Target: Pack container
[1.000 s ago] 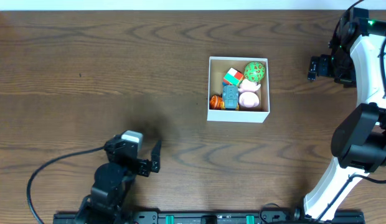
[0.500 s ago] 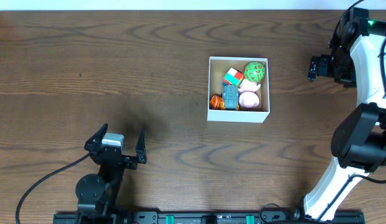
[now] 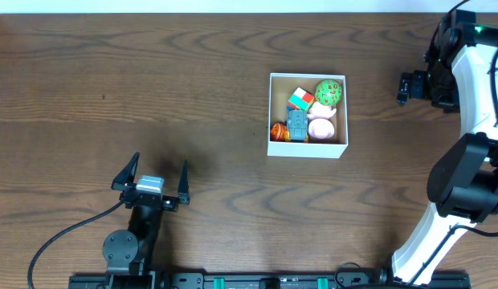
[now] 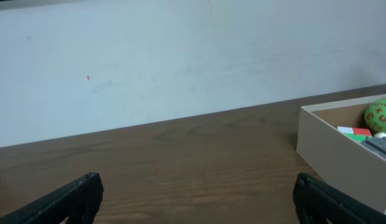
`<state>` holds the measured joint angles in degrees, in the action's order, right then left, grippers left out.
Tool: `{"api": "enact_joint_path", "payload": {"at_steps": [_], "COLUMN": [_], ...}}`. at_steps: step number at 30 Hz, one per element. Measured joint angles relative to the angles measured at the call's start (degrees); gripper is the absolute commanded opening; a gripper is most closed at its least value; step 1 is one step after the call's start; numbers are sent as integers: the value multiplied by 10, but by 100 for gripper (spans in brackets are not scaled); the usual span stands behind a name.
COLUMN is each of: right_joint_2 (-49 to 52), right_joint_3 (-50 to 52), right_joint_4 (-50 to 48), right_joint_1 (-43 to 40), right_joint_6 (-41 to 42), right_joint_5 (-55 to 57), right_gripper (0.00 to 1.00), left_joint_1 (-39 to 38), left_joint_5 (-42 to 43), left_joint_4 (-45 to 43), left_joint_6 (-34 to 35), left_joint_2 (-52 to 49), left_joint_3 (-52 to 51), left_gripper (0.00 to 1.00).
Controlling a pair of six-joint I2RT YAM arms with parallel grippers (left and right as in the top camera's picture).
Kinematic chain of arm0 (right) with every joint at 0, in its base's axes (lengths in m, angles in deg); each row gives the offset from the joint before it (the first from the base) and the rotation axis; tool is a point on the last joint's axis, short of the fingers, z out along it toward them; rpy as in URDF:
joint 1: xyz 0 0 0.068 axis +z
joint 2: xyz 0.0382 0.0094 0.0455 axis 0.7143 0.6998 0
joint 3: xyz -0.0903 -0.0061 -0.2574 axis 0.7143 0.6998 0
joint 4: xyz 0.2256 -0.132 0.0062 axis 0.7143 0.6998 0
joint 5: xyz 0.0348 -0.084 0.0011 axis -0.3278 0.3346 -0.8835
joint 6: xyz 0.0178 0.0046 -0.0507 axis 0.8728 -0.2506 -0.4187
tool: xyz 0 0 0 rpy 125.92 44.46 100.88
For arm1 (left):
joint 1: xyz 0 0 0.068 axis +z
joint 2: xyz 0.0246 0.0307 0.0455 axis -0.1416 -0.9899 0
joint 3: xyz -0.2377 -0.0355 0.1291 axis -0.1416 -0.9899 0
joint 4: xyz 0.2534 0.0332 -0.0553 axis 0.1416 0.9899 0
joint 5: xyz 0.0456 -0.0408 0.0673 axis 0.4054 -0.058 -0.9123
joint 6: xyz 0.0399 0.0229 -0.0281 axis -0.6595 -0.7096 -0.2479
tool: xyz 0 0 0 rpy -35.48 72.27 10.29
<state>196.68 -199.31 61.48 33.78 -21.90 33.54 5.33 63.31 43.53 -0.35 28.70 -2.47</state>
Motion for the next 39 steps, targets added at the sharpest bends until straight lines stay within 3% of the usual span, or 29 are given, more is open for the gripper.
{"api": "enact_joint_path", "payload": {"at_steps": [6, 39], "right_joint_2": [0, 0], "right_joint_3": [0, 0], "right_joint_4": [0, 0], "right_joint_1": [0, 0], "right_joint_6": [0, 0], "right_joint_5": [0, 0], "right_gripper": [99, 99], "left_joint_1": [0, 0], "left_joint_5": [-7, -9], "left_joint_4": [78, 82], "left_joint_6": [-2, -2], "left_joint_2": [0, 0], "left_joint_3": [6, 8], "left_gripper": [98, 98]}}
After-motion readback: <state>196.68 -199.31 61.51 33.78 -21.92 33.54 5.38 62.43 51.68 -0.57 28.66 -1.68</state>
